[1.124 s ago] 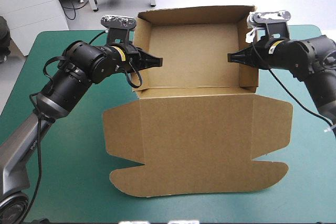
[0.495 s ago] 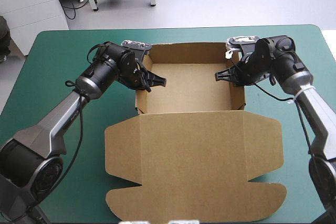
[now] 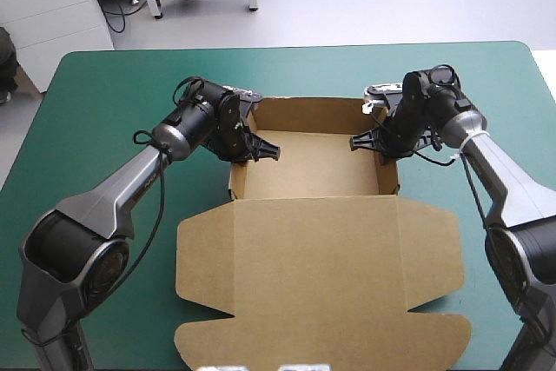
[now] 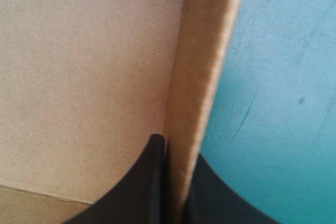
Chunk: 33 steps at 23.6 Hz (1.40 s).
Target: Fold the box
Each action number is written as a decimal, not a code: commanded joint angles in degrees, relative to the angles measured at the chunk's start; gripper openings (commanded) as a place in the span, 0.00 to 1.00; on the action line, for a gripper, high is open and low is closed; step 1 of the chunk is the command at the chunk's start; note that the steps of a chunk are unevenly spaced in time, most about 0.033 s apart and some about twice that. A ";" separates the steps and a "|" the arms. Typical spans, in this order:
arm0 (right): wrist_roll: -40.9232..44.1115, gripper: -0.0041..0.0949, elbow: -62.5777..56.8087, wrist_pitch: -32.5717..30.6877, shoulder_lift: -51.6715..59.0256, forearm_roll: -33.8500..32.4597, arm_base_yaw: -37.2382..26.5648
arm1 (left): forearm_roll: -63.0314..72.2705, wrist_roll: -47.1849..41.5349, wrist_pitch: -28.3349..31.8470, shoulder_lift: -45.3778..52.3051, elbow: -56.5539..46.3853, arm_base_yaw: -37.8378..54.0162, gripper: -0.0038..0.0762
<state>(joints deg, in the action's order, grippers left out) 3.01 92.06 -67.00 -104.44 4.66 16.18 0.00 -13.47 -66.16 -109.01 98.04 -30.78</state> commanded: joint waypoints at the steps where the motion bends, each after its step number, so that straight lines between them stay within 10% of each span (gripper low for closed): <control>1: -4.33 0.02 1.50 0.33 2.40 3.02 0.15 | 3.03 4.73 2.79 3.20 2.22 -0.81 0.05; 6: -4.73 0.17 1.50 -0.53 2.40 2.91 0.15 | 3.29 4.73 1.48 3.20 2.22 -0.30 0.29; 11: -4.83 0.63 1.50 -0.66 2.40 2.91 0.15 | 3.27 3.96 -1.18 3.20 2.22 1.49 0.54; 25: -5.22 0.73 6.70 -0.56 7.84 2.04 0.05 | -5.51 4.04 -8.04 9.80 10.24 1.74 0.54; 33: -5.22 0.73 7.63 -2.21 9.55 -0.07 0.05 | -6.35 9.10 -8.15 20.45 10.21 1.74 0.17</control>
<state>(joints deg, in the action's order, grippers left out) -1.54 97.97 -69.98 -97.72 5.16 16.37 -5.98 -6.14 -71.75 -94.64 106.32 -29.09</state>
